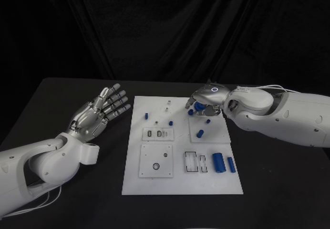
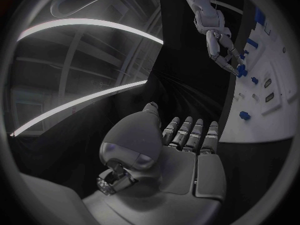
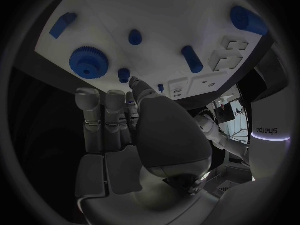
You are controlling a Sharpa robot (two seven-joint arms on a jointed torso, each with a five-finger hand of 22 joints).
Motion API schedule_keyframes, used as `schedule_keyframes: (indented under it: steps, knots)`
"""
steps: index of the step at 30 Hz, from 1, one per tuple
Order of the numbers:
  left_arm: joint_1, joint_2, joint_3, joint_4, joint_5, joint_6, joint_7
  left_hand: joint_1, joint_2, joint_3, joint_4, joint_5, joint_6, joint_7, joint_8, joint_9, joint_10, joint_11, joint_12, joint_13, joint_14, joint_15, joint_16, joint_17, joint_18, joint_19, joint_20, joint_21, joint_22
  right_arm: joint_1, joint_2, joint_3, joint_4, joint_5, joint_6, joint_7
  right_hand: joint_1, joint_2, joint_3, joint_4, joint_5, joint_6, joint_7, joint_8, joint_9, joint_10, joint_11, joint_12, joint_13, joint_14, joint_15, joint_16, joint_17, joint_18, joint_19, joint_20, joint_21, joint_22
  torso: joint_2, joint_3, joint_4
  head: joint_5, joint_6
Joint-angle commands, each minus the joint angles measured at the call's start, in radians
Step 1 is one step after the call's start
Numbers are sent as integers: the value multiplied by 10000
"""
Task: Assemble the parts on the task board
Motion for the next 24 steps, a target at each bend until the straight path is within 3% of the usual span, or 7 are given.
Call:
schedule_keyframes:
  steps: [1,9,24]
  knots:
    - [19,31,6,-11,18,234,2114,113,2,78,-13,86,-24,44,23,7,-77,38,51,0,-21,70,57,3,-101,23,6,22,1,-27,-3,7,-38,-670,-392,-476,5,-37,65,17,76,22,-55,-12,12,-4,-29,-38,-6,-69,0,-61,-64,-19,-78,0,-9,-30,0,-9,2,13,-37]
    - [19,94,6,-53,65,323,2054,226,-15,208,-123,332,-26,73,25,9,-115,54,77,2,-46,103,125,8,-136,32,8,22,2,-80,93,8,-223,-719,-201,-532,-128,-42,203,133,11,256,23,-20,48,261,-22,-11,26,-32,0,-18,-21,-38,-64,-1,72,156,49,-29,-17,22,-31]
    - [18,149,6,-146,73,412,1985,298,-24,299,-212,543,-38,88,24,8,-140,80,95,2,-54,137,181,11,-167,41,12,24,2,-258,245,8,-480,-539,-363,-403,-358,-147,455,403,-266,659,217,-55,162,934,-97,-40,60,152,-46,105,117,-84,115,-30,271,567,86,-26,-11,48,-36]
